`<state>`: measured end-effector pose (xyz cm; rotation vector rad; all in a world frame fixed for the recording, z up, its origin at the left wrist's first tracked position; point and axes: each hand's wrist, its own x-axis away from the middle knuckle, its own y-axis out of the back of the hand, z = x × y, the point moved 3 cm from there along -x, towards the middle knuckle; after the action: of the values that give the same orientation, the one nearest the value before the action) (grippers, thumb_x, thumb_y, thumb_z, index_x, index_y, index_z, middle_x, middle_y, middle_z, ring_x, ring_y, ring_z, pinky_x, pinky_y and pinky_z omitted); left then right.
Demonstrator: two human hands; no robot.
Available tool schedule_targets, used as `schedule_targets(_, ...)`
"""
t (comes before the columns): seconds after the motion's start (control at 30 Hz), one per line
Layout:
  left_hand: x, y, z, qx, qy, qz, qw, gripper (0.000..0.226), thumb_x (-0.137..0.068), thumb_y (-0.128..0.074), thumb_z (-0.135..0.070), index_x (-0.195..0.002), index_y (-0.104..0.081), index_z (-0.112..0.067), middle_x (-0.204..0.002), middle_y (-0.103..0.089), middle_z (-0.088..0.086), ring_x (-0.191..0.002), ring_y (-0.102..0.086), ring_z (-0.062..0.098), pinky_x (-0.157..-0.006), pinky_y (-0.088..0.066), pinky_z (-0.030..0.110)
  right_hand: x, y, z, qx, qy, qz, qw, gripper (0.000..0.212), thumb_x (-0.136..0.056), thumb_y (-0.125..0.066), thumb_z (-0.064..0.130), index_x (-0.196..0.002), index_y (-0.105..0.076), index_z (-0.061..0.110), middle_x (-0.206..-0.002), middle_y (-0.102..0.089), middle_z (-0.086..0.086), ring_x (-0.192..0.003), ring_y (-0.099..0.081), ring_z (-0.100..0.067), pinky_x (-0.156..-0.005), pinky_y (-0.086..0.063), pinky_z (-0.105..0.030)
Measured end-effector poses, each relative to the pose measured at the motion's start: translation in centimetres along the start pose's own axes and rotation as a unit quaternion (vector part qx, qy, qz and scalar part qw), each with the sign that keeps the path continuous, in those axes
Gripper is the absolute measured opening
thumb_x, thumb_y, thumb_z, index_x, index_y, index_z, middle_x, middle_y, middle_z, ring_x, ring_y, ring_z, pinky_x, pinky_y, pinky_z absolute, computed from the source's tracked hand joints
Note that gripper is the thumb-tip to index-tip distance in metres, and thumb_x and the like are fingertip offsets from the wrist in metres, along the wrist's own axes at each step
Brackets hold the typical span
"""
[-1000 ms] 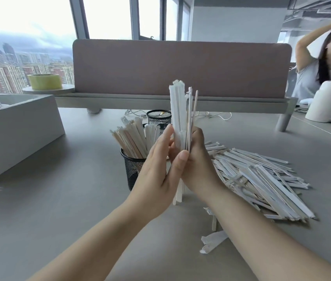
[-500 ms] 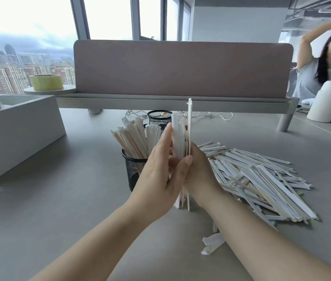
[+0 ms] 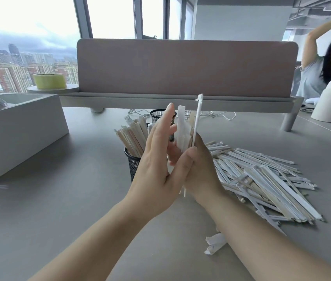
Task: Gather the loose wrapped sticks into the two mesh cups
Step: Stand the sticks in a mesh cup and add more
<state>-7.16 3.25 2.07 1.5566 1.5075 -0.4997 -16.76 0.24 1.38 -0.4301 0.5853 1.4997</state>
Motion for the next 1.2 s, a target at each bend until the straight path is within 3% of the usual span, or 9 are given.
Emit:
schedule_targets(0.2,0.1,0.1,0.3,-0.023,0.016,0.013,1.0,0.066,-0.095,-0.054,-0.029,-0.148,-0.014,-0.031,-0.148,-0.02,-0.022,-0.104,-0.045,-0.025,-0.085,-0.036,-0.003,0.6,-0.6,-1.3,0.085,-0.046,0.041,0.994,0.015,-0.085,-0.057,0.015,-0.076,-0.049,0.024,-0.053,-0.052,0.022,-0.052,-0.049,0.002,-0.051,-0.034,-0.008)
schedule_targets(0.3,-0.3,0.1,0.4,-0.034,0.01,0.012,0.999,0.069,-0.094,-0.05,-0.037,-0.153,-0.019,-0.02,-0.154,-0.025,-0.014,-0.124,-0.047,-0.004,-0.103,-0.046,0.03,0.7,-0.6,-1.4,0.114,-0.076,0.042,0.99,0.011,-0.086,-0.06,0.013,-0.079,-0.054,0.007,-0.057,-0.053,0.013,-0.049,-0.048,0.005,-0.046,-0.034,-0.007)
schedule_targets(0.37,-0.4,0.1,0.4,-0.045,-0.003,0.008,0.999,0.067,-0.095,-0.049,-0.036,-0.152,-0.022,-0.015,-0.156,-0.029,-0.007,-0.142,-0.036,0.013,-0.11,-0.039,0.045,0.9,-0.7,-1.4,0.123,-0.082,0.042,0.988,0.013,-0.086,-0.058,0.013,-0.086,-0.056,0.0,-0.063,-0.053,0.005,-0.049,-0.046,0.004,-0.046,-0.035,-0.007)
schedule_targets(0.57,-0.7,0.0,0.7,-0.054,-0.031,-0.001,0.998,0.056,-0.096,-0.048,-0.033,-0.148,-0.03,-0.02,-0.155,-0.035,-0.004,-0.144,-0.033,0.013,-0.114,-0.033,0.04,0.9,-1.0,-0.9,0.139,-0.07,0.038,0.987,0.01,-0.089,-0.052,0.011,-0.079,-0.054,0.011,-0.061,-0.051,0.011,-0.051,-0.048,0.008,-0.046,-0.035,-0.005)
schedule_targets(0.73,-0.6,-0.1,1.1,-0.051,-0.011,0.001,0.999,0.062,-0.095,-0.047,-0.04,-0.15,-0.028,-0.019,-0.152,-0.036,-0.014,-0.144,-0.031,0.008,-0.099,-0.048,0.053,0.8,-0.9,-1.0,0.164,-0.044,0.042,0.985,0.012,-0.087,-0.052,0.008,-0.083,-0.056,-0.002,-0.062,-0.051,0.001,-0.054,-0.041,-0.001,-0.048,-0.036,-0.01)
schedule_targets(0.8,-0.8,-0.1,0.7,-0.061,-0.038,0.002,0.997,0.063,-0.096,-0.047,-0.037,-0.151,-0.025,-0.016,-0.157,-0.03,-0.004,-0.146,-0.028,0.014,-0.109,-0.04,0.049,0.9,-1.0,-1.0,0.15,-0.046,0.045,0.987,0.016,-0.088,-0.052,0.008,-0.082,-0.053,-0.008,-0.063,-0.05,-0.007,-0.054,-0.039,-0.001,-0.047,-0.034,-0.011)
schedule_targets(0.93,-1.1,-0.2,0.7,-0.112,-0.049,0.011,0.992,0.05,-0.097,-0.046,-0.036,-0.141,-0.046,-0.013,-0.148,-0.046,-0.003,-0.14,-0.037,0.009,-0.113,-0.035,0.043,0.8,-1.2,-1.3,0.205,-0.035,0.065,0.976,0.015,-0.092,-0.051,0.014,-0.086,-0.06,0.003,-0.064,-0.053,0.006,-0.059,-0.047,0.013,-0.054,-0.037,-0.004)
schedule_targets(1.03,-0.8,-0.2,1.3,-0.145,-0.057,0.002,0.988,0.036,-0.096,-0.048,-0.035,-0.12,-0.063,-0.013,-0.132,-0.059,-0.005,-0.128,-0.051,0.01,-0.108,-0.037,0.05,0.7,-0.9,-0.9,0.255,-0.043,0.074,0.963,0.027,-0.09,-0.051,0.01,-0.065,-0.049,0.019,-0.057,-0.042,0.011,-0.054,-0.043,0.02,-0.054,-0.036,-0.005)
schedule_targets(1.2,-1.0,0.9,1.4,-0.138,-0.059,-0.013,0.989,0.04,-0.093,-0.053,-0.034,-0.125,-0.06,-0.012,-0.134,-0.056,0.0,-0.129,-0.05,0.015,-0.106,-0.04,0.047,0.9,-0.6,-1.0,0.092,-0.106,0.038,0.989,0.033,-0.094,-0.057,0.018,-0.062,-0.05,0.014,-0.052,-0.052,0.012,-0.047,-0.045,0.004,-0.05,-0.037,-0.011)
